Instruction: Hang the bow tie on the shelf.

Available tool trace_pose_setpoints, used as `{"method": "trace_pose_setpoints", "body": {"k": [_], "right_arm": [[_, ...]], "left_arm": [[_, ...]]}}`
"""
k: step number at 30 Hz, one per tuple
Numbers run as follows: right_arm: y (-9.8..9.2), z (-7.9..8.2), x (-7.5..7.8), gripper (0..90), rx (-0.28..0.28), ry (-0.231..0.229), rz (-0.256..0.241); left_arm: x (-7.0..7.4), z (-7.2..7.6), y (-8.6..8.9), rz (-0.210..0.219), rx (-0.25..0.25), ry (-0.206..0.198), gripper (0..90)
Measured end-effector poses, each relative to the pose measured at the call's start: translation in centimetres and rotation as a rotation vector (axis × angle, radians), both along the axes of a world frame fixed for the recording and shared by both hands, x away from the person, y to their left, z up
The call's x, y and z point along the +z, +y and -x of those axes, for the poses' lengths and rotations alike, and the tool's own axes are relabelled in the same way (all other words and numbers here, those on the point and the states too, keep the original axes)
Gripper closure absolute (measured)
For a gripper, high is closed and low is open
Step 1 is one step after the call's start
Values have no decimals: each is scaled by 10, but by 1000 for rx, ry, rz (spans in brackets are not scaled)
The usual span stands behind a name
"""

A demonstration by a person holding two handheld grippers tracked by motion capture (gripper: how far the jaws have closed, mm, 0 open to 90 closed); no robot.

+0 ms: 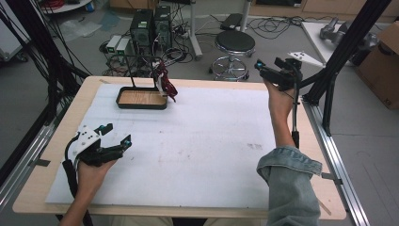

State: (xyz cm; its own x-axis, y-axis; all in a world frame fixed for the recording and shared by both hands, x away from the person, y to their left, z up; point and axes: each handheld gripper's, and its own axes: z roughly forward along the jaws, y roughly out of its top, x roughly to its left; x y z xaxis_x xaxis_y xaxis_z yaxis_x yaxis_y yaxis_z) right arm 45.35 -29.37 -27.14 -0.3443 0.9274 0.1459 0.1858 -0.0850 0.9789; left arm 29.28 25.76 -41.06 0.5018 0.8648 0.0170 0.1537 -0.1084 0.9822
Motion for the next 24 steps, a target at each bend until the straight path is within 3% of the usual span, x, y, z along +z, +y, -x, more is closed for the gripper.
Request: {"method": "trace_pose_setpoints", "body": {"k": [4, 6, 9, 11, 13, 24], "right_arm": [[-9, 11, -3, 204, -1, -11, 0], [-13, 16, -4, 187, 6, 23, 7], [-18, 27, -7, 190, 6, -20, -2], [-21, 33, -8, 177, 16, 9, 5], [-23, 42, -12, 180, 18, -28, 3], [-29, 84, -40, 179, 38, -48, -14]], "left_arm": [[0, 0, 0, 0, 2, 1, 184], [0, 0, 0, -1, 2, 3, 184], [0, 0, 0, -3, 5, 1, 184], [0, 0, 0, -3, 4, 1, 184], [0, 0, 0, -4, 5, 3, 184], [-1, 0, -1, -9, 6, 3, 184]]}}
